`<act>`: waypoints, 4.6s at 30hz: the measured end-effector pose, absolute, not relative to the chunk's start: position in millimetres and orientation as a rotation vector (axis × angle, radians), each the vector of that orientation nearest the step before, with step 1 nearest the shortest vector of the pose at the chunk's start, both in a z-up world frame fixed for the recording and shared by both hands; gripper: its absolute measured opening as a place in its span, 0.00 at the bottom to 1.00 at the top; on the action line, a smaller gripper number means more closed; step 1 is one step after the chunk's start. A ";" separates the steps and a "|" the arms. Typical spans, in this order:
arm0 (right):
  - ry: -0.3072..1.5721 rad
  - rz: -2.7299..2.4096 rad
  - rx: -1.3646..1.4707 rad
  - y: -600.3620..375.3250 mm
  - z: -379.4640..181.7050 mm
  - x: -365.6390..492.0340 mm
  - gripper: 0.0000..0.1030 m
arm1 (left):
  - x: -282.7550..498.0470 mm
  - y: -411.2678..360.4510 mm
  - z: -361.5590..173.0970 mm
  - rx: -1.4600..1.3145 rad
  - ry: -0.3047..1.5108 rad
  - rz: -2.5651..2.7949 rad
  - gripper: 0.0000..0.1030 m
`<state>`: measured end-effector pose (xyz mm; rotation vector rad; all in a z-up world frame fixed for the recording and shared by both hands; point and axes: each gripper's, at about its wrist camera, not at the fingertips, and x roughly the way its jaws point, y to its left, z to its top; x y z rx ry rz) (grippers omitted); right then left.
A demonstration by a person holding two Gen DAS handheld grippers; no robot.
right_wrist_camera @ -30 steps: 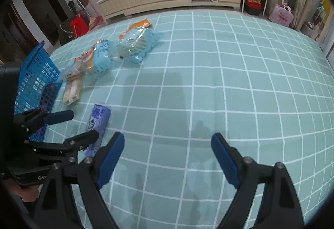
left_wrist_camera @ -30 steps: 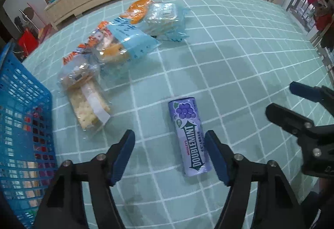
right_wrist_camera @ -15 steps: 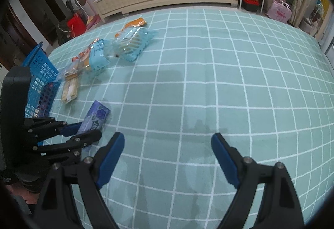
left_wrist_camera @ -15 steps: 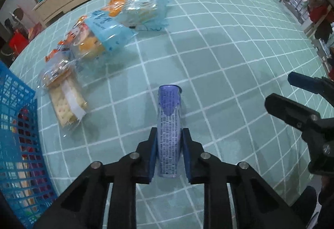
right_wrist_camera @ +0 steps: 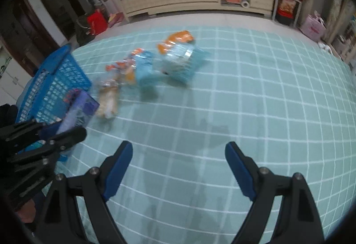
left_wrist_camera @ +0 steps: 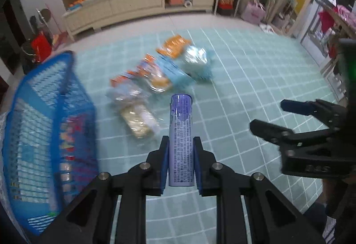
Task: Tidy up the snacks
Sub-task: 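Carry the gum tube over the blue basket with the left gripper while the right gripper grasps the cracker pack, then open the left gripper to drop the gum tube into the basket while the right gripper lifts the crackers, then lower the cracker pack into the basket and open the right gripper, then move both grippers toward the remaining snack bags on the mat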
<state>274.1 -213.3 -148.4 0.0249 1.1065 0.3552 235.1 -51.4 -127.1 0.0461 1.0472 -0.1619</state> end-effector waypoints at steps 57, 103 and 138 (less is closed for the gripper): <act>1.222 0.539 -0.063 -58.7 -191.2 278.0 0.46 | 224.7 125.0 -130.7 -0.050 1.089 0.005 0.21; 1.094 0.517 -0.273 68.4 -82.8 215.7 0.46 | 138.8 217.2 -61.6 -0.044 0.863 0.039 0.79; 1.009 0.410 -0.147 -72.7 -44.8 216.3 0.85 | 152.1 121.5 -27.2 0.018 0.828 -0.071 0.80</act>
